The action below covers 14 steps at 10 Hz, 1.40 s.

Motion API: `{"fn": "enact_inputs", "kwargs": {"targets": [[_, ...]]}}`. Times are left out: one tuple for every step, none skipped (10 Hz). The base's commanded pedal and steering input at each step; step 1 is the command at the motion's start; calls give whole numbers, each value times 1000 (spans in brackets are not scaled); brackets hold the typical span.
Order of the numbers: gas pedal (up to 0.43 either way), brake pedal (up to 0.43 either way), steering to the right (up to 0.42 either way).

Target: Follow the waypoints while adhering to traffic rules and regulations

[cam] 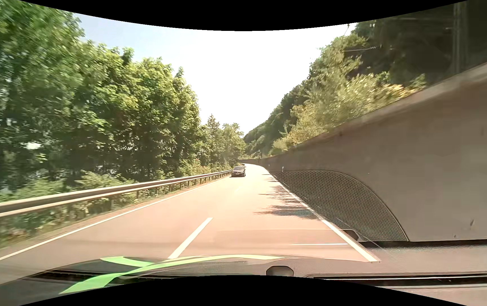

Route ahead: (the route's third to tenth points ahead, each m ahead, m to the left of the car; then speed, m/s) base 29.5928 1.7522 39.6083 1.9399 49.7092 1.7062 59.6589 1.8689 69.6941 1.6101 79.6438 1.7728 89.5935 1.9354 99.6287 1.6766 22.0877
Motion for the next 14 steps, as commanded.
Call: {"fn": "enact_inputs", "kwargs": {"targets": [[268,0,2],[268,0,2],[268,0,2],[268,0,1],[268,0,2],[248,0,1],[220,0,1],[209,0,1],[209,0,1],[209,0,1],[220,0,0],[220,0,1],[228,0,1],[228,0,0]]}}
